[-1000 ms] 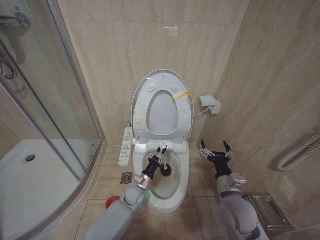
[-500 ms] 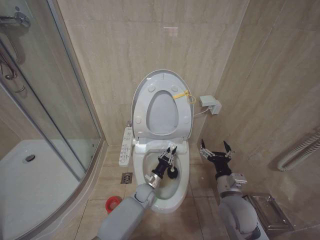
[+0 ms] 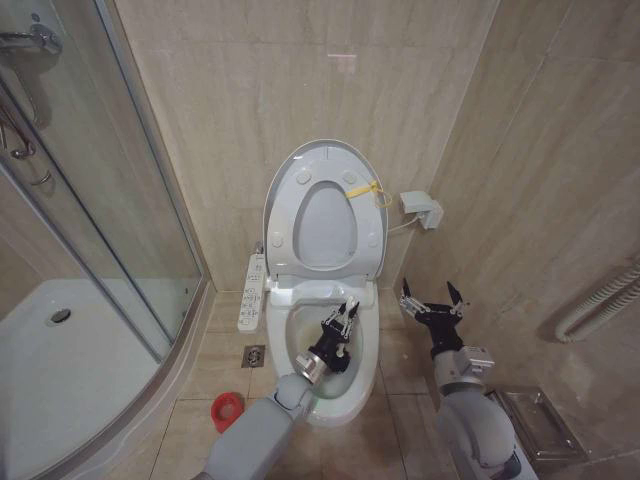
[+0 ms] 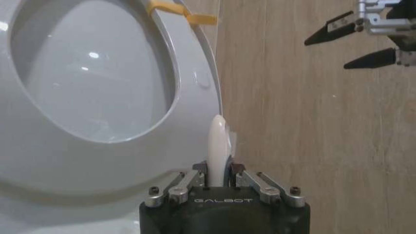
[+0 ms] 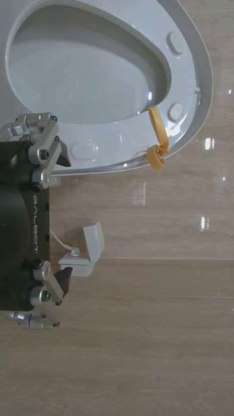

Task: Open the toilet lid, clean the toilet bowl with a toilet brush, close the toilet lid, and flush.

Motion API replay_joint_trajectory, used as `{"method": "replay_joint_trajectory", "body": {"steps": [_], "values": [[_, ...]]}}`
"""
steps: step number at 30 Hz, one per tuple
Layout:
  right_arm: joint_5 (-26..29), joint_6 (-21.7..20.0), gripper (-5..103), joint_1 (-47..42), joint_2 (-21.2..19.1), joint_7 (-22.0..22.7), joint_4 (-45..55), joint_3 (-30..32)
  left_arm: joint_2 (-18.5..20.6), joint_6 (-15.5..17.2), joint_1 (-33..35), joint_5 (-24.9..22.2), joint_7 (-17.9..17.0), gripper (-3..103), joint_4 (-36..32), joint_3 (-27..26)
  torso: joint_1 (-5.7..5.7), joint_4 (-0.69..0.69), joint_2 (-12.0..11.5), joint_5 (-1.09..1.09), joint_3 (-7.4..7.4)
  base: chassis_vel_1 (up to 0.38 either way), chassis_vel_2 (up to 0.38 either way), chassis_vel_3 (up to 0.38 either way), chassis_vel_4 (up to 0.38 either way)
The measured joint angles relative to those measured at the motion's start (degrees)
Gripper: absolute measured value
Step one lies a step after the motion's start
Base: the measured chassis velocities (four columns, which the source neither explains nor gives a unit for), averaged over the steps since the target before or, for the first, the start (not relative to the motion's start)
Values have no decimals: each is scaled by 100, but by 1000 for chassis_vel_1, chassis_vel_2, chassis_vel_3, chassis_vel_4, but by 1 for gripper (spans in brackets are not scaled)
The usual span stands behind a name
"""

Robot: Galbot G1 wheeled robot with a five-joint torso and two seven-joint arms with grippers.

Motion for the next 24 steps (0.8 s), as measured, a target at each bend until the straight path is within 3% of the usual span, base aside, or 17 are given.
{"method": "replay_joint_trajectory", "body": {"steps": [24], "values": [[0,0,100,0,0,0,0,0,-216,98,-143,-44,-87,21,138,143,0,-2,0,-1,0,0,0,0,0]]}}
